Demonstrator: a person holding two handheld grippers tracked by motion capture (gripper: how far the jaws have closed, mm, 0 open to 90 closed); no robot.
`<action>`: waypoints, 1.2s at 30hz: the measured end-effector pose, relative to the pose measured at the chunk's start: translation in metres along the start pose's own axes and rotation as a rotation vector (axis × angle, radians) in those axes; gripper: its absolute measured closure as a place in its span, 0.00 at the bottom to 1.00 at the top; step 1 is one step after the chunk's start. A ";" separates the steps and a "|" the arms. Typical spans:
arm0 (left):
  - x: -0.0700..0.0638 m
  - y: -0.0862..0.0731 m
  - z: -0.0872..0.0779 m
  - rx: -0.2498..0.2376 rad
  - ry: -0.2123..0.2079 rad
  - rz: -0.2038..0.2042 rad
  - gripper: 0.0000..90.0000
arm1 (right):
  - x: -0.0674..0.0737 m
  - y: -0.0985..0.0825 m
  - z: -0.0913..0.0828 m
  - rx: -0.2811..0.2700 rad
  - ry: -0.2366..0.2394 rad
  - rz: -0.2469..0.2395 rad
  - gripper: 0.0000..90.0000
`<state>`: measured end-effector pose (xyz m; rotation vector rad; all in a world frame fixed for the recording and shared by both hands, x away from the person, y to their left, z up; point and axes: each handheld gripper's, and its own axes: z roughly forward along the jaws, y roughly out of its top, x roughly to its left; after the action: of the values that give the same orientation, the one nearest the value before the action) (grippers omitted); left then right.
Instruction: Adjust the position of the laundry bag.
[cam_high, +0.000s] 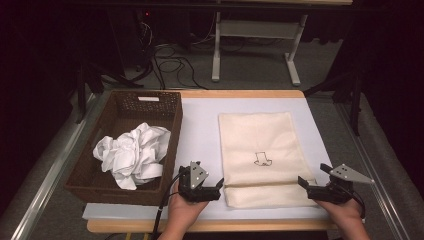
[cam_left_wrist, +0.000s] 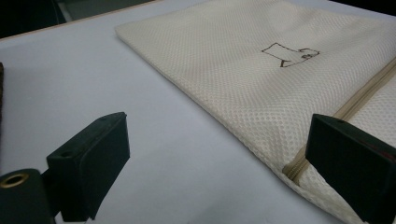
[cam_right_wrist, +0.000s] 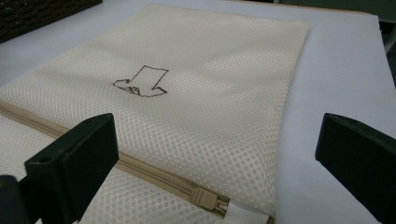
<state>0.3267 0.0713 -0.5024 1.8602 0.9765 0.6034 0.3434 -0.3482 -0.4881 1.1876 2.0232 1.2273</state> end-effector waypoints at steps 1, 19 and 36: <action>0.000 0.000 0.000 0.005 -0.003 0.004 0.08 | 0.000 0.000 -0.001 -0.007 0.001 0.001 0.00; 0.003 -0.001 0.003 0.017 -0.014 -0.028 0.07 | -0.001 -0.001 -0.001 0.002 0.003 0.012 0.00; -0.011 -0.004 0.014 0.092 -0.116 -0.016 0.27 | -0.006 -0.003 -0.002 0.049 0.004 0.049 0.25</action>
<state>0.3293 0.0565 -0.5125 1.9436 0.9558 0.4426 0.3435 -0.3552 -0.4899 1.2657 2.0487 1.2104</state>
